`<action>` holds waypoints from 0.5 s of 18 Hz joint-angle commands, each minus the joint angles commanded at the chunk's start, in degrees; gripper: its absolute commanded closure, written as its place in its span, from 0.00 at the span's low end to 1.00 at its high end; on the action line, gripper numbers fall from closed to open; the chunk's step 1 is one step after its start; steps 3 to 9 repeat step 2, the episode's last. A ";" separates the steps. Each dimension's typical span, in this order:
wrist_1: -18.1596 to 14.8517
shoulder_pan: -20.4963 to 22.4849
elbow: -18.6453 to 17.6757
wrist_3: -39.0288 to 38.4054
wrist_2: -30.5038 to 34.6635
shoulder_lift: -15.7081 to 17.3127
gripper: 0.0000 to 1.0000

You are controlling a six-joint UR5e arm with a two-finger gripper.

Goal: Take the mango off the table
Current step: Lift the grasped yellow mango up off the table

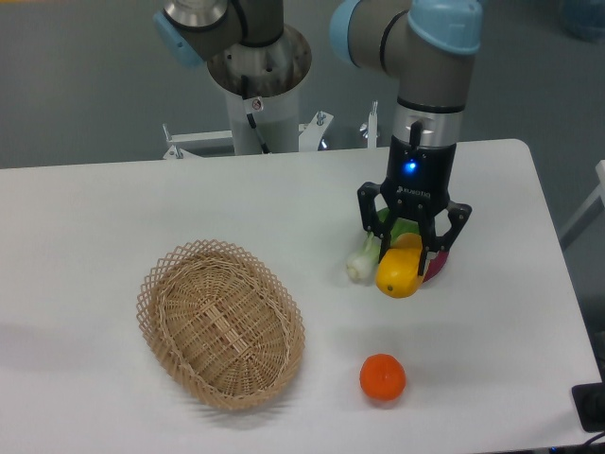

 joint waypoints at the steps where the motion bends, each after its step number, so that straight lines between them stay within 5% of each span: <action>1: 0.00 0.00 0.09 0.00 0.00 0.00 0.53; 9: 0.00 0.00 0.09 0.00 0.00 0.00 0.53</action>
